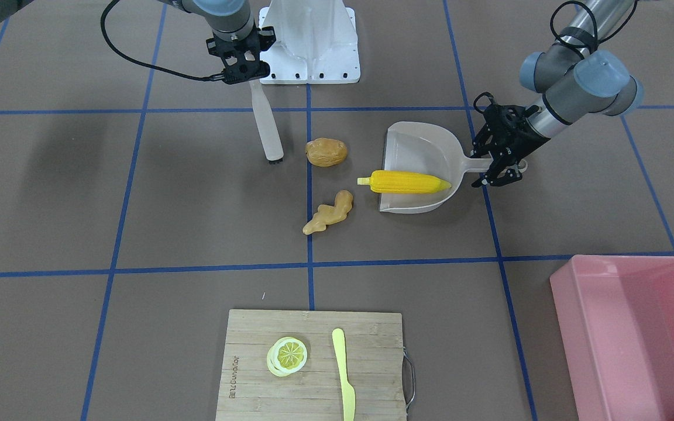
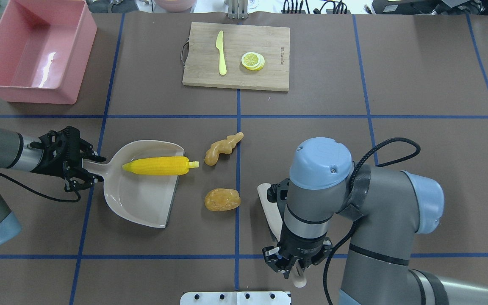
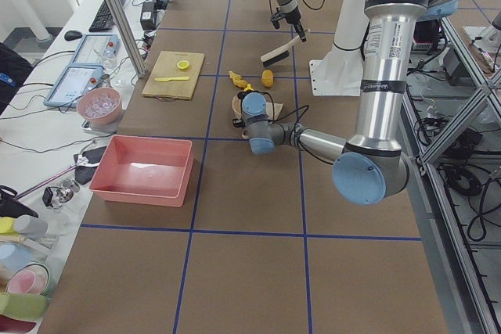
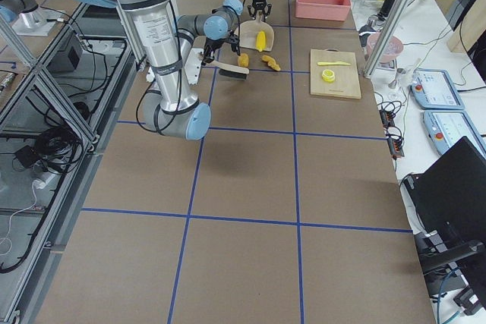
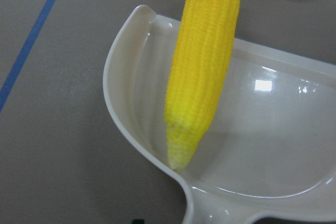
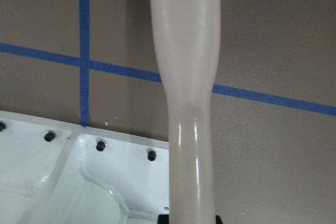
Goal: Sweep and dump trash into bin
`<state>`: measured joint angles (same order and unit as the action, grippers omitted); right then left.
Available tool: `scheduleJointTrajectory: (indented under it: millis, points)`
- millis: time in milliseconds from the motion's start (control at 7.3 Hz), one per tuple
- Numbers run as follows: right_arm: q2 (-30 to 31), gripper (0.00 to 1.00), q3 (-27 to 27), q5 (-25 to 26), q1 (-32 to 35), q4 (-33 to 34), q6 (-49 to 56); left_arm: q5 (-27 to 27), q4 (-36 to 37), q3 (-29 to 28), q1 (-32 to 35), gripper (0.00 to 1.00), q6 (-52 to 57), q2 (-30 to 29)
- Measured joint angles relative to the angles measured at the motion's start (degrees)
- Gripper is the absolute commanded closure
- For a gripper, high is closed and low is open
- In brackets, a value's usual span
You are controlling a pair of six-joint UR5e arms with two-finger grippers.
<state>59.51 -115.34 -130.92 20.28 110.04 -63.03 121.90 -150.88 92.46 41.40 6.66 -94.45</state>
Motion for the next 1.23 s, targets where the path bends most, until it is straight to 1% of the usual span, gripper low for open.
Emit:
scheduleJointTrajectory:
  millis: [274,411,685,959,1233]
  points:
    - [-3.5,1.00,6.3,-0.7,-1.0,-8.6,-7.5,-0.4,0.1,-0.6,0.4,0.41,0.1,-0.1]
    - [-4.1,1.00,7.1,-2.3,-1.2,-10.6,-9.5,-0.5,0.2,-1.1,0.6,0.41,0.2,-0.4]
    - [-4.5,1.00,6.6,-4.3,-2.3,-11.7,-12.1,-1.5,2.2,-1.5,0.7,0.43,0.2,-1.8]
    - [-5.0,1.00,6.9,-4.4,-3.4,-12.6,-13.4,-2.3,4.6,-1.6,1.0,0.44,0.1,-3.3]
    - [-5.2,1.00,7.5,-4.3,-3.8,-15.0,-14.8,-2.6,6.2,-1.6,1.3,0.44,-0.2,-4.0]
